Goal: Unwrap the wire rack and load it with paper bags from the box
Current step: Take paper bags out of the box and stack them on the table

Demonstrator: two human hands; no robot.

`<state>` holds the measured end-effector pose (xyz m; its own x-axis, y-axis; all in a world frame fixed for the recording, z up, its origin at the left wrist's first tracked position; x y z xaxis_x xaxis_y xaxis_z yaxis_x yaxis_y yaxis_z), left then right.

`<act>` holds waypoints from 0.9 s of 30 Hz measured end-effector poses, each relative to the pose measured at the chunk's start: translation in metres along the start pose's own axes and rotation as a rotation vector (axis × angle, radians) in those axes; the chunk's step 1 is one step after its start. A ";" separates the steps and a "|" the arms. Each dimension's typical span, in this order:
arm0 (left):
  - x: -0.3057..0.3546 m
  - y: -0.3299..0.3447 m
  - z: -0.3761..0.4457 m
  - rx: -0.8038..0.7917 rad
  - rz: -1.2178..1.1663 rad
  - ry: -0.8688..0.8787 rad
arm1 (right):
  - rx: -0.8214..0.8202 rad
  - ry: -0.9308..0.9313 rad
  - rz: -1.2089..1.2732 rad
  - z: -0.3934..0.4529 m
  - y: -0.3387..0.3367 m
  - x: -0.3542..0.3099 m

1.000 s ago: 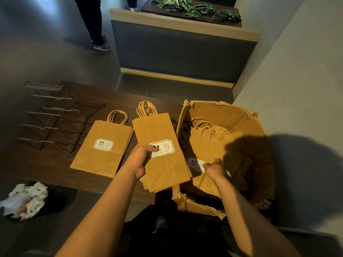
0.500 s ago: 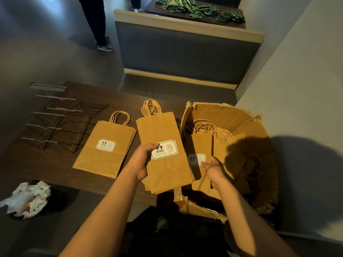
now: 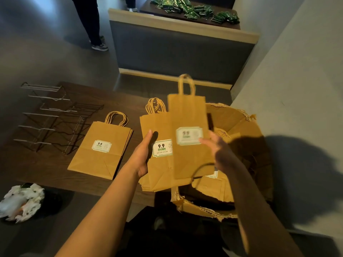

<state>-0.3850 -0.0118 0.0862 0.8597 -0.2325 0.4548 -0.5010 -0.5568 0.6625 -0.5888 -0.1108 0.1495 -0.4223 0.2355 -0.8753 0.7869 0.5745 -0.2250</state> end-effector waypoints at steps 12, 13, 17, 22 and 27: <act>0.034 -0.037 -0.010 0.099 0.137 0.073 | 0.097 -0.119 -0.744 0.006 0.117 -0.017; 0.036 -0.040 -0.010 0.097 0.122 0.065 | 0.081 -0.134 -0.722 0.006 0.122 -0.020; 0.049 -0.055 -0.008 0.123 0.120 0.106 | 0.073 -0.086 -0.493 0.020 0.140 -0.017; 0.051 -0.101 0.006 0.270 0.449 0.043 | 0.151 0.132 -0.333 0.044 0.169 0.045; 0.023 -0.122 0.015 0.212 0.543 -0.058 | 0.301 0.199 -0.375 0.051 0.174 0.066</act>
<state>-0.3026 0.0384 0.0071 0.4926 -0.5687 0.6587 -0.8455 -0.4919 0.2077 -0.4565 -0.0351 0.0302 -0.7546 0.2181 -0.6189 0.6471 0.4041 -0.6466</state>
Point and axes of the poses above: each hand's wrist, its own z-axis towards the middle knuckle, its own y-axis out of the palm, x = y × z, the point moved 5 cm from there along z, towards the middle knuckle, and after that the axes turned 13 degrees about -z, right-handed, at the moved point
